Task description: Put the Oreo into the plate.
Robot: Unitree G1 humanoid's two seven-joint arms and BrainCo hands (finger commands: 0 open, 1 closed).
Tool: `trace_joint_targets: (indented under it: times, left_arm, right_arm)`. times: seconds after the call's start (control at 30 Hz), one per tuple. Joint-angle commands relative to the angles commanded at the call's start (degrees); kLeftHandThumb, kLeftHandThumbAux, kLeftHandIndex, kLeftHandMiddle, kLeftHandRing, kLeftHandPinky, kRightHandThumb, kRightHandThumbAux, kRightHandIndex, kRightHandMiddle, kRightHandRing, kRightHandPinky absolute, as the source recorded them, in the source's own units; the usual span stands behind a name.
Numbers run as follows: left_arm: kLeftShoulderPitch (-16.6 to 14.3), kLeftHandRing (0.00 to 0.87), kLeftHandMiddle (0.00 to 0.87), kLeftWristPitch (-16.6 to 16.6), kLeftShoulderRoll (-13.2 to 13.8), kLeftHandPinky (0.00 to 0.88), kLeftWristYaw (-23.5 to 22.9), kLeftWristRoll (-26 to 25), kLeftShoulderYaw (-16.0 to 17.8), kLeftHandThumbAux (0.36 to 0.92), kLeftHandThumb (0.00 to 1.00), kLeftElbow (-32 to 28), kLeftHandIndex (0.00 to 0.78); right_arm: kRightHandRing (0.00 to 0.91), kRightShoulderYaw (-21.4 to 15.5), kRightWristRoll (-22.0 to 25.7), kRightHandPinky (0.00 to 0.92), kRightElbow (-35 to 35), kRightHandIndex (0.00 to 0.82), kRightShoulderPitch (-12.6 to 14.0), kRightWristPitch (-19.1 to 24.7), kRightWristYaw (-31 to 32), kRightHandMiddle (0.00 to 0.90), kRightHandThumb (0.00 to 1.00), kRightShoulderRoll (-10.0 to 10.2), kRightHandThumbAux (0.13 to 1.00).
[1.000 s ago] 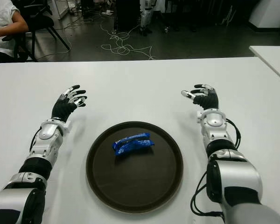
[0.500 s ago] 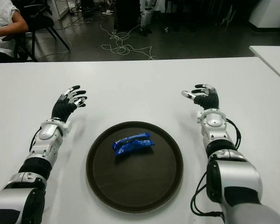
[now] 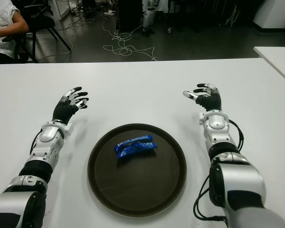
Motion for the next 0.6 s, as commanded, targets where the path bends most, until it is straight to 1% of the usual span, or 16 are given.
trace_joint_targets:
  times: [0.1,0.17,0.27,0.3,0.37,0.4,0.47,0.6]
  left_arm:
    - [-0.03,0.260,0.262,-0.14,-0.02,0.319,0.20,-0.01,0.09,0.823,0.250,0.16,0.186]
    - [-0.05,0.262,0.264,-0.23,-0.04,0.321,0.23,-0.13,0.21,0.827,0.251,0.23,0.188]
    - [0.05,0.263,0.267,-0.29,-0.16,0.323,0.24,-0.37,0.35,0.824,0.243,-0.06,0.192]
    - [0.17,0.263,0.268,-0.37,-0.19,0.323,0.11,-0.40,0.33,0.824,0.242,-0.21,0.193]
    - [0.33,0.257,0.268,-0.47,-0.23,0.316,-0.15,-0.46,0.27,0.827,0.240,-0.38,0.193]
    - [0.37,0.256,0.266,-0.49,-0.25,0.315,-0.26,-0.50,0.26,0.829,0.240,-0.41,0.191]
    - [0.38,0.255,0.264,-0.45,-0.27,0.314,-0.48,-0.63,0.27,0.830,0.240,-0.40,0.189]
    - [0.43,0.266,0.266,-0.20,-0.36,0.329,-0.76,-0.90,0.33,0.831,0.243,-0.52,0.184]
  right_arm:
    - [0.482,-0.30,1.02,0.503,-4.44,0.330,2.00,-0.33,1.02,0.437,0.000,0.55,0.820]
    - [0.483,-0.34,1.71,0.506,-8.22,0.329,4.29,-0.58,1.47,0.439,0.000,1.25,0.823]
    - [0.492,-0.43,2.94,0.516,-15.45,0.338,9.85,-1.11,2.19,0.454,0.000,2.54,0.828]
    - [0.494,-0.58,3.39,0.517,-17.98,0.338,12.73,-1.60,2.46,0.457,0.000,2.96,0.828]
    - [0.497,-0.75,3.75,0.506,-20.53,0.335,16.11,-2.03,2.45,0.461,0.000,3.55,0.823]
    - [0.495,-0.75,3.79,0.499,-21.07,0.333,16.92,-2.03,2.28,0.458,0.000,3.75,0.821]
    - [0.494,-0.69,3.57,0.493,-21.20,0.332,17.45,-1.85,1.66,0.456,0.000,4.16,0.819]
    - [0.483,-0.67,2.79,0.488,-18.70,0.333,16.73,-1.63,0.36,0.443,0.000,4.15,0.812]
